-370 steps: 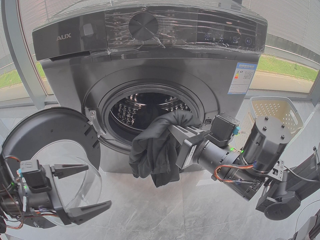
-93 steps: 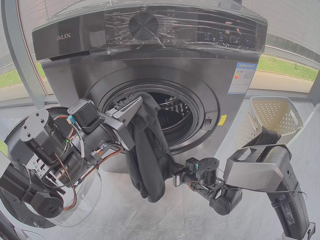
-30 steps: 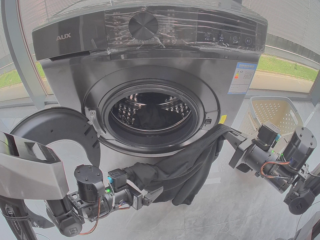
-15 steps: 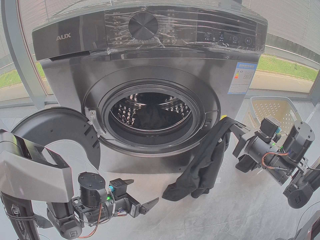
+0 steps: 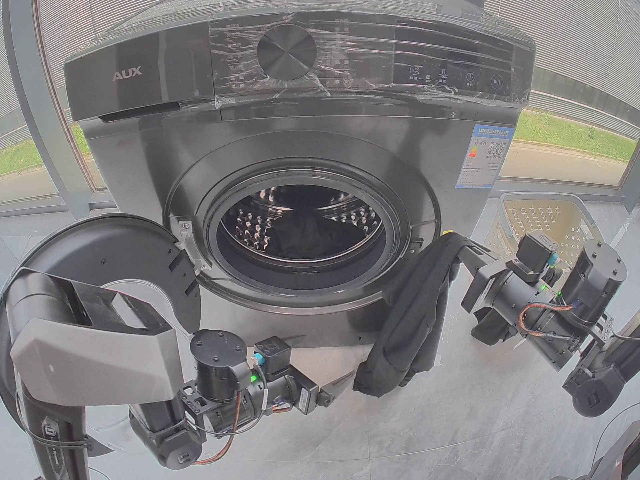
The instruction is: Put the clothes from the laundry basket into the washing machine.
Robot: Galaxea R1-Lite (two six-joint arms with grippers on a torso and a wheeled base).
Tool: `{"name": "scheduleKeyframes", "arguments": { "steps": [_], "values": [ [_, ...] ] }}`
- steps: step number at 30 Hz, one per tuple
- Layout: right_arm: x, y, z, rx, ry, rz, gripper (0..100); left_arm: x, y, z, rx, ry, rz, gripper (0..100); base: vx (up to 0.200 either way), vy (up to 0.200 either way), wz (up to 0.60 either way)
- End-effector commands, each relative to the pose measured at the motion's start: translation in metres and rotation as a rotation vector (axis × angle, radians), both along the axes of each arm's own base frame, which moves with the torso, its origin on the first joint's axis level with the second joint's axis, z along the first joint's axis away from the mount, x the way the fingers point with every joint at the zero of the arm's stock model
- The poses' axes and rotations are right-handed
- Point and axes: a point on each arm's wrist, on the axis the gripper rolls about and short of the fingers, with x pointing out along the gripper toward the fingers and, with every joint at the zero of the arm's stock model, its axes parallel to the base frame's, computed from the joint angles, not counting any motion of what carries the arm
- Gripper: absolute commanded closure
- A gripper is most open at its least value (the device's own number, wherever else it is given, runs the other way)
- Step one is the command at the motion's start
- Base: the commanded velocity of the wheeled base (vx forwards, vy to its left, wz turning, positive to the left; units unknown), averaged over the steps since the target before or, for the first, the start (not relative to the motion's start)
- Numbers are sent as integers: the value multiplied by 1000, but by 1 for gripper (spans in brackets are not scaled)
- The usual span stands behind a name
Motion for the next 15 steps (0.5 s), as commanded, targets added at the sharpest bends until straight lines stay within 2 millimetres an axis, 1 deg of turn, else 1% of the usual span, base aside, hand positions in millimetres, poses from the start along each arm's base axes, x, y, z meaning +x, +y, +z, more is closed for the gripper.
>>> {"name": "scheduleKeyframes", "arguments": {
  "steps": [1,3,8,12,15],
  "values": [
    [1,6,-1,1,4,-8,100,10,-22,-8,-22,-26,-34,0,0,0,0],
    [2,8,-2,0,9,-14,100,12,-28,-9,-28,-32,-49,0,0,0,0],
    [9,12,-3,6,5,-37,100,15,-28,-10,-47,-25,-103,0,0,0,0],
    [14,25,-4,20,6,-45,100,25,-32,-8,-66,-48,-92,0,0,0,0],
    [14,41,-8,29,15,-52,100,32,-37,-10,-76,-63,-82,0,0,0,0]
  ]
}}
